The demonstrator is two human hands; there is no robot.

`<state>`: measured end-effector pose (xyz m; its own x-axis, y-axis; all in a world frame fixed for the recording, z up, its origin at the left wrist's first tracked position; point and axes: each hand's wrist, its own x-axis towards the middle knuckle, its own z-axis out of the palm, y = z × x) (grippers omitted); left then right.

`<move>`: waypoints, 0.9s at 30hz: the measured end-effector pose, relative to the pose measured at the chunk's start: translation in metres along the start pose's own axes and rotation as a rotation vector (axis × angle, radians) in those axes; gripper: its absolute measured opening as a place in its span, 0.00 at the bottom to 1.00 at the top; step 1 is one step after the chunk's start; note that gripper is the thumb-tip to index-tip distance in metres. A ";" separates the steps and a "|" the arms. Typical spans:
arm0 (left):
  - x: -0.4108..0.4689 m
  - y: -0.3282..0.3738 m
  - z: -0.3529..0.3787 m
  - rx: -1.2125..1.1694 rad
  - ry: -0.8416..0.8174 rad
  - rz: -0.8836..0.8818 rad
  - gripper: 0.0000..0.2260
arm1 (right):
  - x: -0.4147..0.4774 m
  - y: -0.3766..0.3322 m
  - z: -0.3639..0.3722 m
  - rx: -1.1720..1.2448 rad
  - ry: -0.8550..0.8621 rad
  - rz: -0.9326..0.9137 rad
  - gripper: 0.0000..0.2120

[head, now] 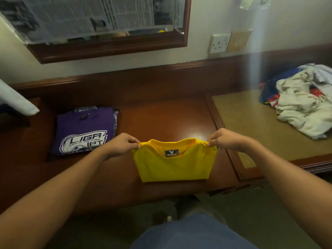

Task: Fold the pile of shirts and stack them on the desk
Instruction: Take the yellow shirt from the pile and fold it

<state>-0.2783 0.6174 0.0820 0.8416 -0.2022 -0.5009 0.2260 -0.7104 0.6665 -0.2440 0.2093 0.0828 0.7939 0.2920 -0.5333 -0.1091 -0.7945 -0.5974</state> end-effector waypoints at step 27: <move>0.175 -0.069 0.053 -0.065 0.280 -0.247 0.17 | 0.179 0.055 0.029 -0.123 0.178 0.186 0.20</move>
<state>-0.1726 0.5950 -0.0810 0.8572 0.1688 -0.4865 0.4623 -0.6682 0.5828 -0.1252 0.2331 -0.0630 0.8608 0.0455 -0.5070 -0.1984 -0.8873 -0.4164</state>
